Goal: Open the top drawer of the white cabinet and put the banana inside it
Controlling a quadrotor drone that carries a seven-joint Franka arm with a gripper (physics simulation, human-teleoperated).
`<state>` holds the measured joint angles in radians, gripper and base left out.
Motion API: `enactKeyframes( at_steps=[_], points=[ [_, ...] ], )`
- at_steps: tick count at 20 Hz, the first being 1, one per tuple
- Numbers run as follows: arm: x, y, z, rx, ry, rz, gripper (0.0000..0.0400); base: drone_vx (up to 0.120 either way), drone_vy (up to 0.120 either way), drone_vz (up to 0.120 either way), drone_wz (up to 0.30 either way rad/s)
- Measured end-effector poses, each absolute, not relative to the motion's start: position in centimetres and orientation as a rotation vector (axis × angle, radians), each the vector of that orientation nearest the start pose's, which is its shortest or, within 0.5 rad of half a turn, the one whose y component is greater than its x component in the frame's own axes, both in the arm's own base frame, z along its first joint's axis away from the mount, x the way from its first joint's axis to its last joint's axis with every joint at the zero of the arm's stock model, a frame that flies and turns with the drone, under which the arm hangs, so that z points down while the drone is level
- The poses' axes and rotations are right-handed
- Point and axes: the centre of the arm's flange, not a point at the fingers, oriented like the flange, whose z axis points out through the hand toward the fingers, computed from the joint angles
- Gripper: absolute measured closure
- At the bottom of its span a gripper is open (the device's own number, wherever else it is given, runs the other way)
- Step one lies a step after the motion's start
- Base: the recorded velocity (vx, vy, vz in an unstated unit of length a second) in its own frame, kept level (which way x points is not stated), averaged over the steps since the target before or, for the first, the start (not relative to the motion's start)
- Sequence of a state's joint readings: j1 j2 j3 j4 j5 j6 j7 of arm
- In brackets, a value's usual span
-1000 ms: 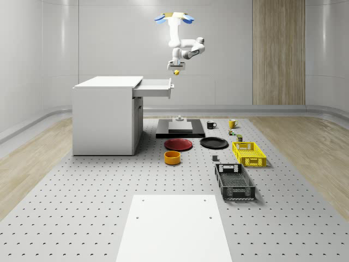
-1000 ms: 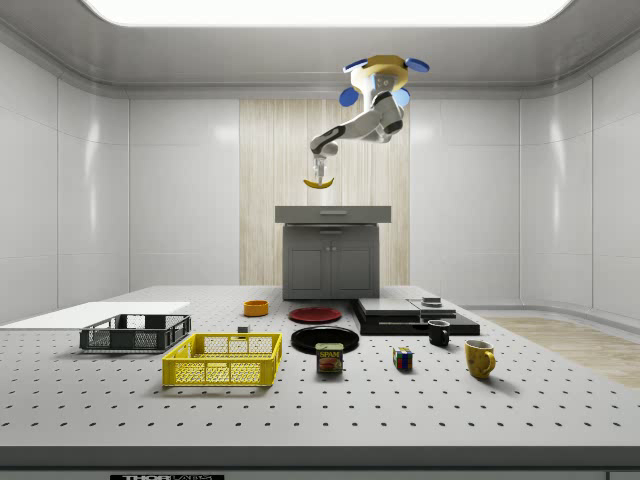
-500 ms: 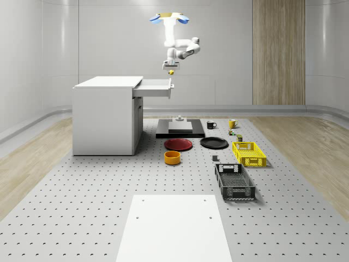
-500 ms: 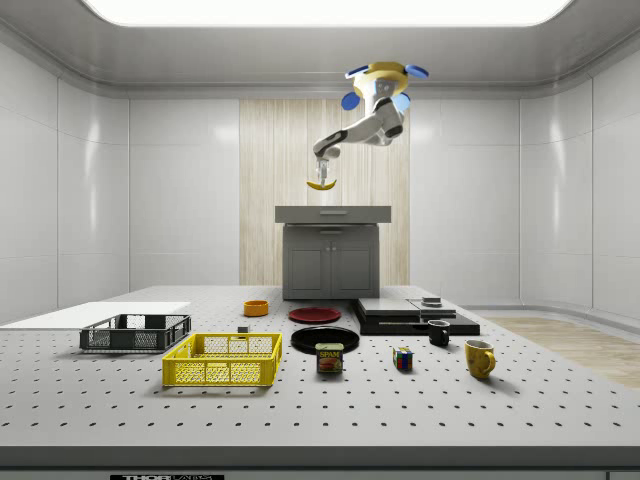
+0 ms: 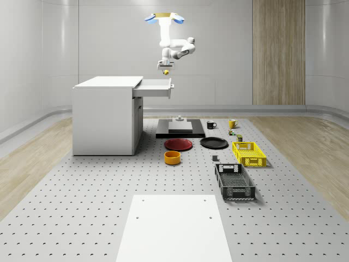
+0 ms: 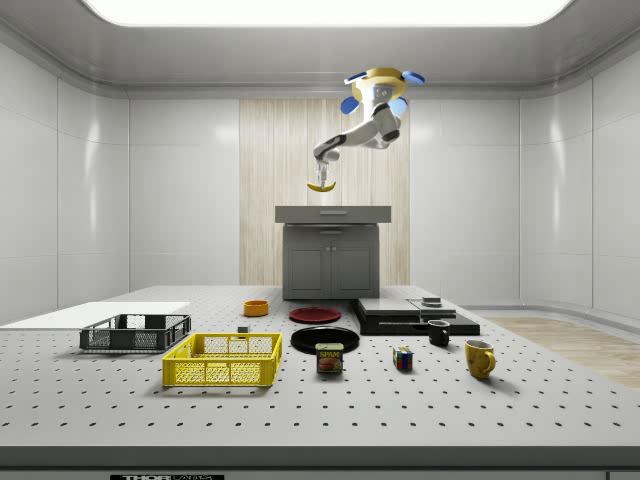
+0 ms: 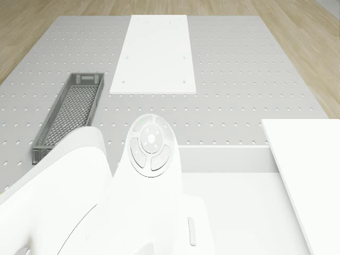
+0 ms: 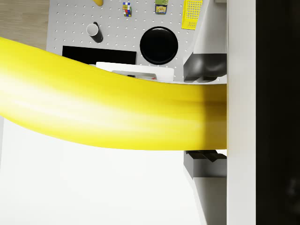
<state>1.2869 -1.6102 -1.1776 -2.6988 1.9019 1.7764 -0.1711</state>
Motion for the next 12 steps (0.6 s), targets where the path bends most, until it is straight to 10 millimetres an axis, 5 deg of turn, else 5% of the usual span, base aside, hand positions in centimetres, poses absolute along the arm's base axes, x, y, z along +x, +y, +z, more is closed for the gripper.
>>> enactKeyframes(
  at_steps=[9,12],
  points=[
    [33.88,-2.37,56.25,-0.012,-0.002,0.698,0.0200,0.000,-0.120,0.000,0.000],
    [33.88,-2.37,56.25,-0.012,-0.002,0.698,0.0200,0.000,-0.120,-0.107,0.000]
  ],
)
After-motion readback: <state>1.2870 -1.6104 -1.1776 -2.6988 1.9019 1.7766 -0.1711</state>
